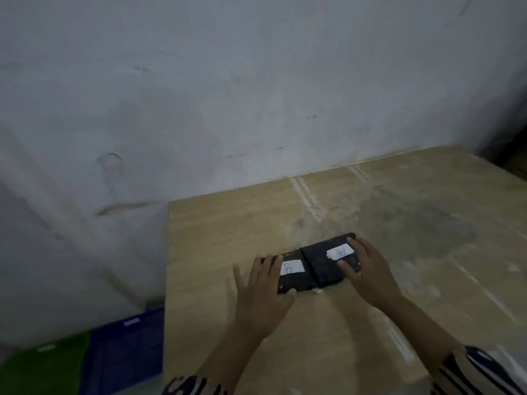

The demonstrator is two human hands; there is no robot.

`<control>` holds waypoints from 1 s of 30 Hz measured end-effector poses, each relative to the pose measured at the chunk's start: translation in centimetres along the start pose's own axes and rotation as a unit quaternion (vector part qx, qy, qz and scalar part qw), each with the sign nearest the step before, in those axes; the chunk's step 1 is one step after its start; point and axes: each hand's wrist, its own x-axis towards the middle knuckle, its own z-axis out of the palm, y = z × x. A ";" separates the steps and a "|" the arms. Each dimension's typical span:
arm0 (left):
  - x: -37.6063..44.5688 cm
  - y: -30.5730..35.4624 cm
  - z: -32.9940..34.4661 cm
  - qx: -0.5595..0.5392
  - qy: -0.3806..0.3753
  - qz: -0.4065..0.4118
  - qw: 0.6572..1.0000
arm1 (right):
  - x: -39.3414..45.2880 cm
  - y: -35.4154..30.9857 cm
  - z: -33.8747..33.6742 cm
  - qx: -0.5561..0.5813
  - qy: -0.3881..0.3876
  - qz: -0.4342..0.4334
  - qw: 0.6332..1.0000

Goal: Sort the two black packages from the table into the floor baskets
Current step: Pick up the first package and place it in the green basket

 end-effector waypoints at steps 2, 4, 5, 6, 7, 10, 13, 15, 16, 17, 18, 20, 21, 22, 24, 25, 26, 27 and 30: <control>2.0 1.2 1.9 0.041 0.001 -0.012 0.999 | 1.6 1.4 0.2 0.014 -0.026 0.014 0.999; 3.6 2.9 3.4 0.029 -0.042 -0.016 0.999 | 3.0 2.9 0.7 0.011 -0.059 0.017 0.998; 4.6 3.7 3.9 0.031 -0.051 -0.019 0.998 | 3.8 3.9 1.1 0.011 -0.072 0.021 0.997; 5.6 4.4 4.6 0.034 -0.072 -0.022 0.997 | 4.5 4.6 1.2 0.010 -0.082 0.029 0.996; 6.5 5.0 5.4 0.046 -0.080 -0.024 0.995 | 5.2 5.5 1.5 0.006 -0.087 0.034 0.996; 8.7 6.1 7.5 0.058 -0.143 -0.042 0.987 | 6.8 7.1 1.9 0.006 -0.103 0.053 0.993; 10.5 6.6 8.4 0.092 -0.154 -0.074 0.981 | 7.4 8.1 2.6 0.017 -0.119 0.061 0.991; 11.3 7.0 8.4 0.105 -0.157 -0.057 0.980 | 7.4 8.3 3.0 0.030 -0.109 0.069 0.991; 11.7 7.1 8.3 0.107 -0.181 -0.057 0.976 | 7.3 8.3 3.1 0.035 -0.104 0.071 0.991; 11.9 7.3 8.1 0.112 -0.199 -0.066 0.971 | 7.2 8.4 3.2 0.041 -0.104 0.072 0.991; 12.1 7.5 8.1 0.128 -0.204 -0.074 0.968 | 7.2 8.5 3.3 0.046 -0.106 0.072 0.991; 12.3 7.6 8.4 0.133 -0.202 -0.084 0.967 | 7.5 8.7 3.2 0.064 -0.115 0.073 0.989; 12.4 7.8 8.4 0.130 -0.202 -0.090 0.966 | 7.7 8.7 2.9 0.077 -0.119 0.075 0.987; 12.5 7.9 8.4 0.126 -0.206 -0.095 0.966 | 7.9 8.6 2.5 0.093 -0.121 0.079 0.985; 12.7 8.0 8.3 0.111 -0.209 -0.101 0.966 | 8.4 8.5 1.8 0.151 -0.128 0.090 0.976; 12.8 8.1 8.1 0.103 -0.210 -0.100 0.967 | 8.5 8.5 1.5 0.186 -0.135 0.100 0.968; 12.9 8.1 7.9 0.097 -0.209 -0.098 0.968 | 8.7 8.6 1.2 0.213 -0.143 0.108 0.960; 12.9 8.0 7.7 0.092 -0.207 -0.095 0.969 | 8.8 8.6 0.9 0.232 -0.149 0.111 0.955; 13.1 8.2 7.0 0.066 -0.193 -0.085 0.975 | 9.2 8.7 0.0 0.268 -0.140 0.101 0.948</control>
